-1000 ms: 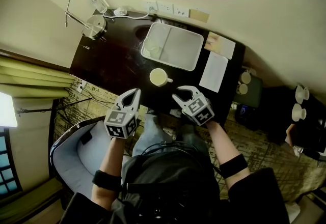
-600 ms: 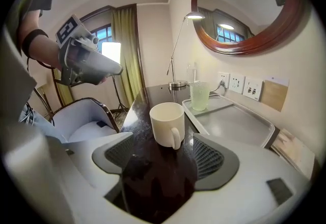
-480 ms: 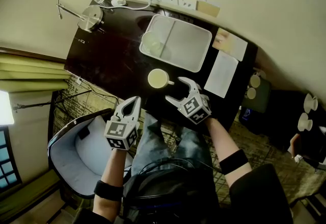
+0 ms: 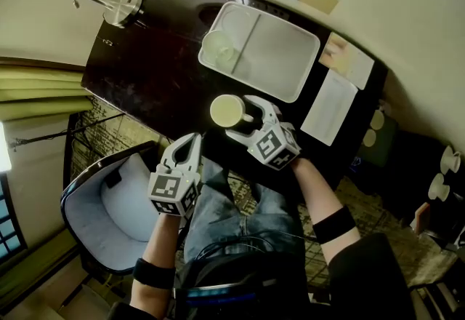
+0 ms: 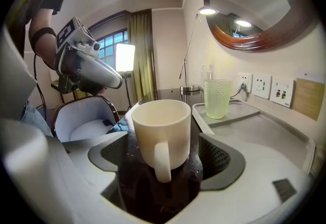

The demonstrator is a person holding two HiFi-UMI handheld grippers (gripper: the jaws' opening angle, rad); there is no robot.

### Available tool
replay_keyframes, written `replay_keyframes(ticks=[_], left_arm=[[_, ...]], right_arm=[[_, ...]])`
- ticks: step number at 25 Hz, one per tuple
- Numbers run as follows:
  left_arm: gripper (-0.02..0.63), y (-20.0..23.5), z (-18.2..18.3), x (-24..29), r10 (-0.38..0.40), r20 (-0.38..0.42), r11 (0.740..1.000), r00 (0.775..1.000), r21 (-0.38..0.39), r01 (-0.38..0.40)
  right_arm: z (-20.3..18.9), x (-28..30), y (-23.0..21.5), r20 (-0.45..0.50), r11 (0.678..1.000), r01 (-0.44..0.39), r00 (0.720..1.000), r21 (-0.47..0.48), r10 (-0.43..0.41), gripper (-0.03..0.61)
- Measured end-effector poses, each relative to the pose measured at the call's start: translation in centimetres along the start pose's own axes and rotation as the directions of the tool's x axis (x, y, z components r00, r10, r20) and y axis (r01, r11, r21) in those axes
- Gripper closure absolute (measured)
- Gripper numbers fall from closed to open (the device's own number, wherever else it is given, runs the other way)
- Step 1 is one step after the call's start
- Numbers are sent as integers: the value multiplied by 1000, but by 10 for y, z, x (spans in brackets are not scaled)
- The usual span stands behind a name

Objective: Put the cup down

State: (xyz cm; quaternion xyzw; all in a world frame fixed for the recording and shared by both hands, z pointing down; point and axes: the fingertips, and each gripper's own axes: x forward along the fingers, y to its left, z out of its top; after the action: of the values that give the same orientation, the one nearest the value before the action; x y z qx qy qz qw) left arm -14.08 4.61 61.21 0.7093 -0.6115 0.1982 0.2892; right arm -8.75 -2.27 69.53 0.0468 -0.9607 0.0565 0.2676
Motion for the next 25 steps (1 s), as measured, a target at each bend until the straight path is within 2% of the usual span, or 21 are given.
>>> replay_keyframes(ticks=[4, 8, 12, 25], left_arm=[[614, 14, -1, 14, 36, -18, 999, 999, -17, -37], [614, 24, 3, 25, 49, -23, 998, 999, -46, -50], [614, 33, 6, 31, 61, -21, 996, 998, -67, -62], [614, 41, 8, 33, 57, -30, 997, 998, -59, -58]], right_arm=[[1, 11, -4, -3, 1000, -4, 1000, -22, 4, 117], [-1, 16, -2, -12, 999, -41, 999, 3, 41, 124], [2, 17, 4, 2, 997, -74, 997, 2, 74, 179], [14, 8, 1, 54, 999, -41, 998, 11, 41, 186]])
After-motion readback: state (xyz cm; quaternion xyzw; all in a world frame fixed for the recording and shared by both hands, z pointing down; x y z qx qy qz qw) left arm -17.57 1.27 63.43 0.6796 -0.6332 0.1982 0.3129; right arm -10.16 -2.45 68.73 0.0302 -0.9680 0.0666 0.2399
